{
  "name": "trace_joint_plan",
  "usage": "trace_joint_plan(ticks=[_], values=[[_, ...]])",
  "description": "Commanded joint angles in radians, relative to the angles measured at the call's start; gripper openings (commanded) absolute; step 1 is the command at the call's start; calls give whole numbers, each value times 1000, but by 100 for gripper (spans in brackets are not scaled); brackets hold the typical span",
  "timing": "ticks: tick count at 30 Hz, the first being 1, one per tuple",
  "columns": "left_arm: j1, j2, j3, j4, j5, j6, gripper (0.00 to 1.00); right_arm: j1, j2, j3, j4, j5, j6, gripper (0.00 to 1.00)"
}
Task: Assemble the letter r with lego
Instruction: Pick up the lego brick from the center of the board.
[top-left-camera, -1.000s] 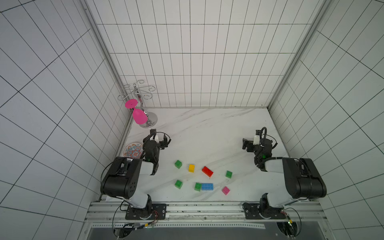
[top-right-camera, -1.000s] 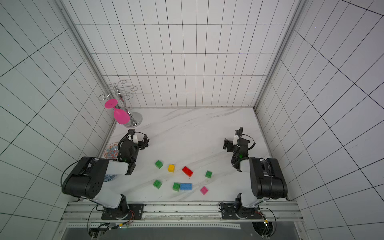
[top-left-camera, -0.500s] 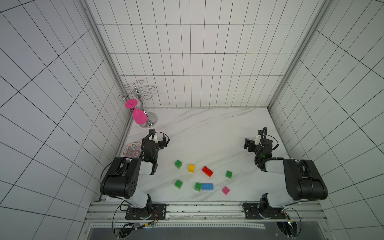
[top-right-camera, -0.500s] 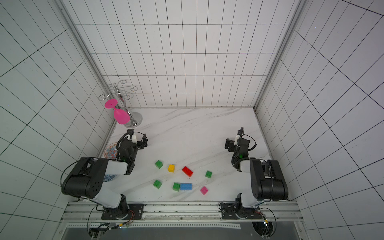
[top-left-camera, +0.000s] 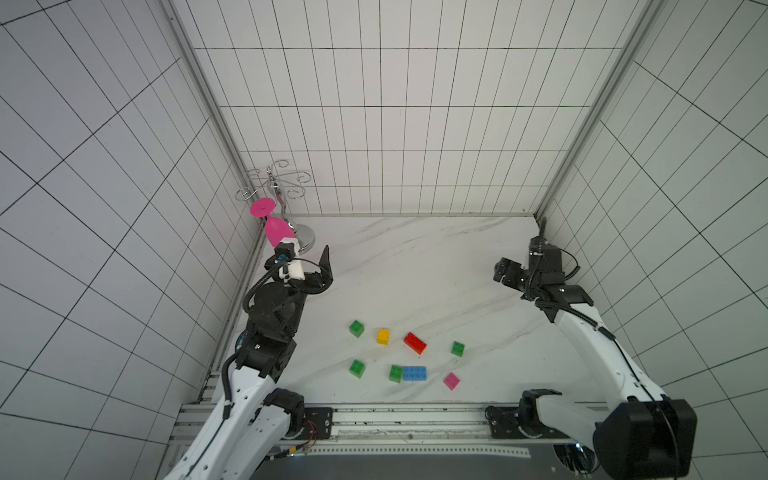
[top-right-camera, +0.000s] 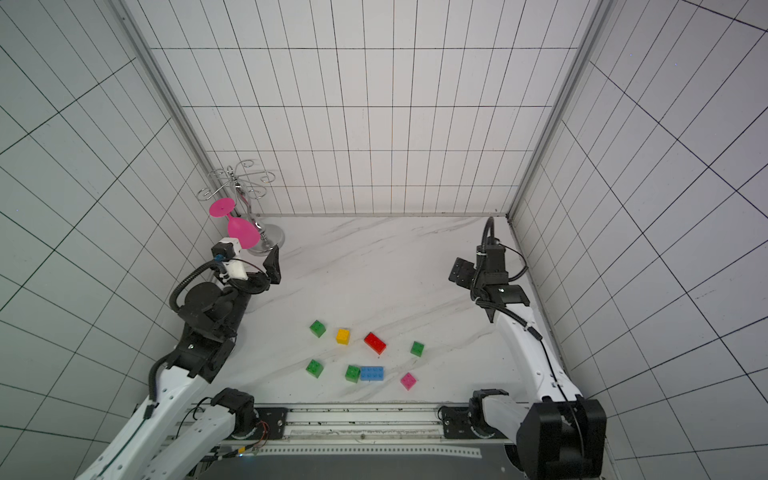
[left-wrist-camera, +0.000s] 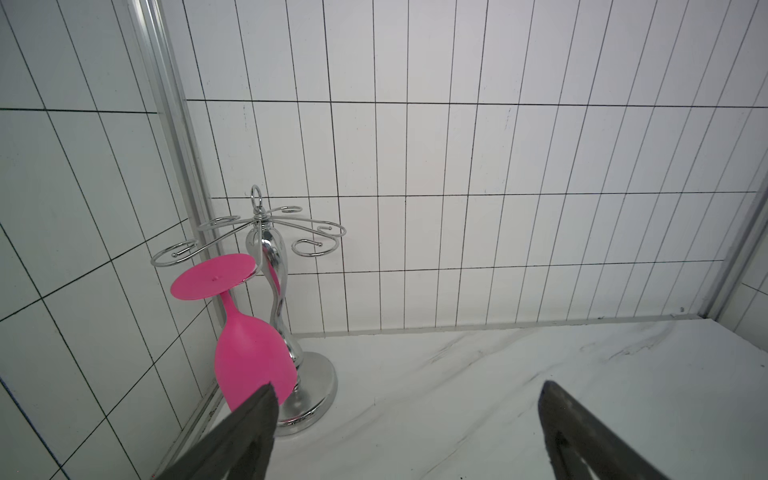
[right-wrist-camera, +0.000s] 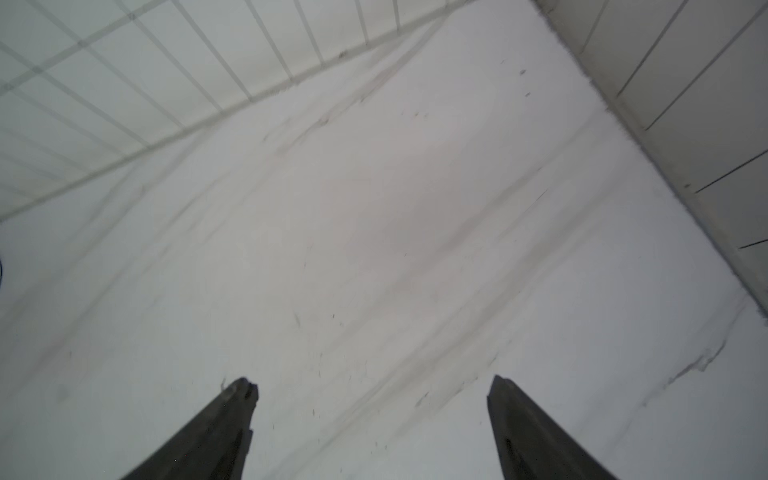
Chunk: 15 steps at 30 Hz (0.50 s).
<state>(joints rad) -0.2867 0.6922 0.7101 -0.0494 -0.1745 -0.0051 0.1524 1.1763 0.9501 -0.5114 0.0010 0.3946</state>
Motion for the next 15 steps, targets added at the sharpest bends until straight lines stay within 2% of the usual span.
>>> trace_joint_plan(ticks=[1, 5, 7, 10, 12, 15], values=[[-8, 22, 47, -499, 116, -54, 98, 144, 45, 74, -398, -69, 28, 91], [-29, -8, 52, -581, 158, -160, 98, 301, 34, 36, -364, -289, 39, 83], [-29, -35, 34, -574, 134, -221, 98, 392, 43, 38, -340, -309, 42, 82], [-29, -55, 13, -587, 79, -301, 98, 526, 111, 89, -356, -286, 46, 83], [-29, -55, 3, -614, 38, -345, 98, 611, 171, 141, -378, -224, 32, 87], [-29, -42, 7, -643, -22, -376, 98, 747, 260, 214, -384, -90, -93, 88]])
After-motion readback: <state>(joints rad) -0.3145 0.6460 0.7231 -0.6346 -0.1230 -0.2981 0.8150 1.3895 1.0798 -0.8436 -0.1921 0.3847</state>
